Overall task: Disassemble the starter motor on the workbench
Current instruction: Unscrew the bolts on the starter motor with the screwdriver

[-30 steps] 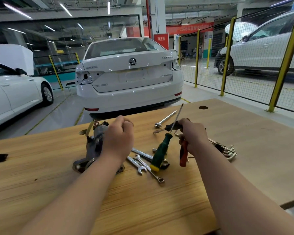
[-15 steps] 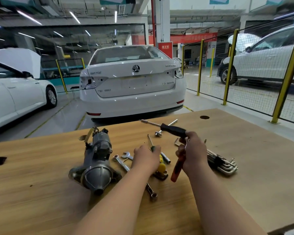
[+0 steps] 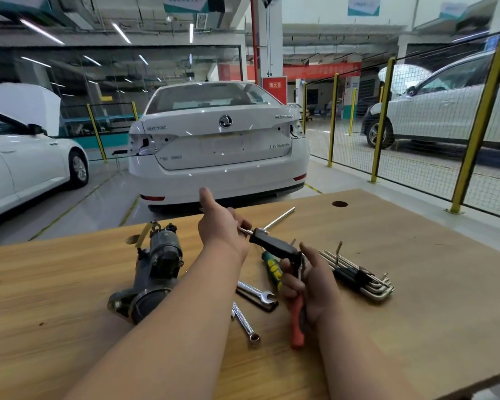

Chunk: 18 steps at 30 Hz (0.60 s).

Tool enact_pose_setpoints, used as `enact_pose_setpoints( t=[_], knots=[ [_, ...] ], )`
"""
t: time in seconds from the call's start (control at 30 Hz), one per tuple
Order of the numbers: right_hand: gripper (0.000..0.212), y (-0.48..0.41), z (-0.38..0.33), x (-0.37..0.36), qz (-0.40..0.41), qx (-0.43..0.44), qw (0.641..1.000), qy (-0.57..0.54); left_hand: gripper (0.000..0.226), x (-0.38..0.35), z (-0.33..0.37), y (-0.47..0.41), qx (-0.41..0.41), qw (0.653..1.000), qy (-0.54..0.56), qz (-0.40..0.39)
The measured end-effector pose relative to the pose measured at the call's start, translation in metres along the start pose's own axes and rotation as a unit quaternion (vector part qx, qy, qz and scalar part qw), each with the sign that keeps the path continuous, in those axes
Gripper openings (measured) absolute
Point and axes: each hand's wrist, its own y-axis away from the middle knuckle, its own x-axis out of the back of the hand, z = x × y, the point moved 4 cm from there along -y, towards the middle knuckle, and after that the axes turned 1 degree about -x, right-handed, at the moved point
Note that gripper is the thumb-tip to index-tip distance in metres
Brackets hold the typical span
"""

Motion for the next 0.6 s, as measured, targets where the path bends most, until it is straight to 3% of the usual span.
enact_pose_setpoints(
  t=[0.1,0.27,0.43,0.6],
  knots=[
    [0.036,0.006,-0.003,0.002,-0.034,-0.011,0.999,0.003,0.045,0.006,-0.003,-0.002,-0.003,0.999,0.003,0.040],
    [0.018,0.007,-0.017,0.017,0.106,0.083,0.968,0.213,0.036,0.019,-0.022,-0.007,0.043,0.994,0.026,0.099],
    [0.017,0.005,-0.027,0.030,0.156,0.074,0.970,0.169,0.041,0.012,-0.040,-0.013,0.041,0.991,-0.004,0.126],
    [0.017,0.001,-0.027,0.035,0.141,0.083,0.977,0.139,0.044,0.002,-0.046,-0.023,0.031,0.988,-0.039,0.144]
  ],
)
